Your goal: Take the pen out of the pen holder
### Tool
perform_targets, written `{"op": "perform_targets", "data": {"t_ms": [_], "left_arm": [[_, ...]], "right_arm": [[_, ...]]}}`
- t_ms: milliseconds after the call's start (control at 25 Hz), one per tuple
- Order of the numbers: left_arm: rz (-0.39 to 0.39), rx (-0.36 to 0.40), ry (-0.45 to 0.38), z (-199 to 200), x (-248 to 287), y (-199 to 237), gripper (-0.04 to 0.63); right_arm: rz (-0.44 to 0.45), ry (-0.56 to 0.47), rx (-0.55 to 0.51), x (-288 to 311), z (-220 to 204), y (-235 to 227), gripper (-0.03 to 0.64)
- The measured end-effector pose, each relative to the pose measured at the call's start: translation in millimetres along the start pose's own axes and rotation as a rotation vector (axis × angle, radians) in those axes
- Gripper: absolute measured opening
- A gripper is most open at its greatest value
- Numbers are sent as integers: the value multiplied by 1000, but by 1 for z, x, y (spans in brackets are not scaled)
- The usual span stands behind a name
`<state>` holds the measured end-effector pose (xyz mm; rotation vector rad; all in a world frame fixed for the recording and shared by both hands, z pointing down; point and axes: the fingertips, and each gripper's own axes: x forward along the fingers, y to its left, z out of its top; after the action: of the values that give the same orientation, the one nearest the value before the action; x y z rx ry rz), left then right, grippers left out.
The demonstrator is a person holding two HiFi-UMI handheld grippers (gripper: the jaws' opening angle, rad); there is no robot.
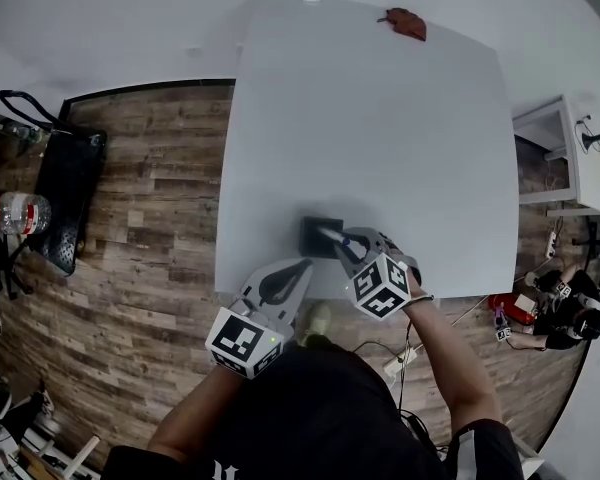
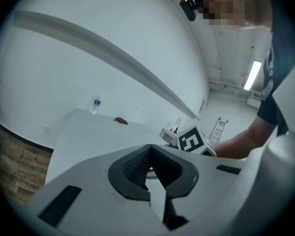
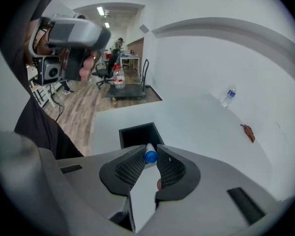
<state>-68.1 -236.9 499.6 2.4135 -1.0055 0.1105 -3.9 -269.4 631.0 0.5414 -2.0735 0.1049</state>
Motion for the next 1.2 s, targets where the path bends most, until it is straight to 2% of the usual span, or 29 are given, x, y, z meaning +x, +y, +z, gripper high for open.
{"op": "perform_targets", "data": {"t_ms": [400,680,1200], "left_arm": [[-4,59,-21,7,-3,-35,6],[16,123,-55,14,-12,-64,6],[38,188,-142,46,-36,-117,6]], "right_arm": [[-32,-188,178,-65,27,-2,78],[-43,-374,304,-119,53,5,77],[-105,-649,392,-219,83,14,77]]}}
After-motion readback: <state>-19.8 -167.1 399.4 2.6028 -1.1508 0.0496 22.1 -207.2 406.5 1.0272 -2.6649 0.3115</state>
